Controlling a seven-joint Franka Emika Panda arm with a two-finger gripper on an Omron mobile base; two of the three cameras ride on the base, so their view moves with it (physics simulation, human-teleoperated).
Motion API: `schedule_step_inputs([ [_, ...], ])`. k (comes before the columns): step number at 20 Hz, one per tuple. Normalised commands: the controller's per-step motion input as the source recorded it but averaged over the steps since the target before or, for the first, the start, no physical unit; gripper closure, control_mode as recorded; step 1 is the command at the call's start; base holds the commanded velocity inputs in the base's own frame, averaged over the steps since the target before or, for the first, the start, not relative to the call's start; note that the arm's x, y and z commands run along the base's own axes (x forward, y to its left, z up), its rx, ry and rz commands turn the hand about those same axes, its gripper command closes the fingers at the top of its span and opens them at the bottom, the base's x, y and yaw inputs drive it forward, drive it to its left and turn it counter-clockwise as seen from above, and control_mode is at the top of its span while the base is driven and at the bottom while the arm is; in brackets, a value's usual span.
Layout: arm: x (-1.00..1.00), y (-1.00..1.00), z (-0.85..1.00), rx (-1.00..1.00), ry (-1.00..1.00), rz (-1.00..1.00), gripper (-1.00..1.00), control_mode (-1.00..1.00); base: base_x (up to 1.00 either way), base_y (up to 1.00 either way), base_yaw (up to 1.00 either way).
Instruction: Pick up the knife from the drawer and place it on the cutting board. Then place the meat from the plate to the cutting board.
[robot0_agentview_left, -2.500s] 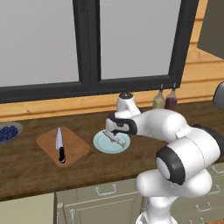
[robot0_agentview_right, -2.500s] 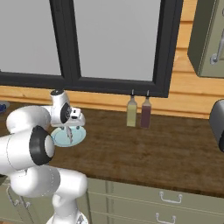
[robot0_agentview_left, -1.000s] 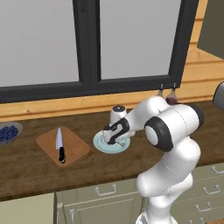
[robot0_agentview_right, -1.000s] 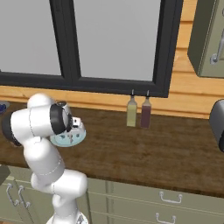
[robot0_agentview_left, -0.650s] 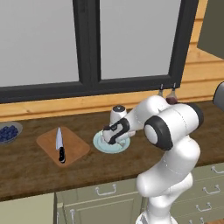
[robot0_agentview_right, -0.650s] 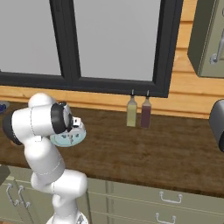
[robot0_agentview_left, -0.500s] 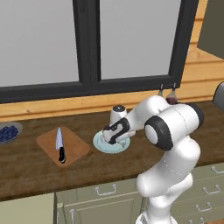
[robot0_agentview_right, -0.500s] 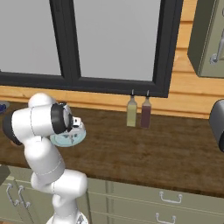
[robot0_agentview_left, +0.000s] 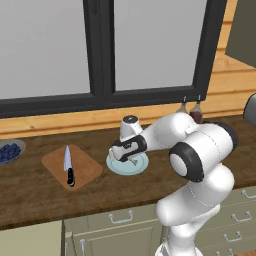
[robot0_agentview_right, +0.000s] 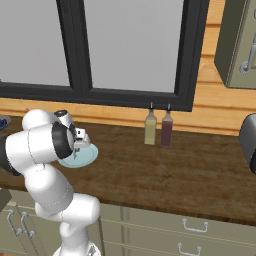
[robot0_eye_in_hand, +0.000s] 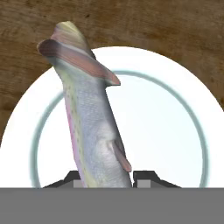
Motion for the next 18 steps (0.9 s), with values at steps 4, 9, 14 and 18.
schedule_step_inputs([
  [4,-0.09,0.94,0.80,0.00,-0.01,0.02,1.00,-1.00,0.00,0.00,0.00],
  [9,0.00,1.00,0.43,0.00,0.00,0.05,1.00,-1.00,0.00,0.00,0.00],
  [14,0.03,0.96,0.03,0.01,0.02,0.02,1.00,-1.00,0.00,0.00,0.00],
  [18,0.00,0.39,-0.04,0.00,0.15,0.00,1.00,-1.00,0.00,0.00,0.00],
])
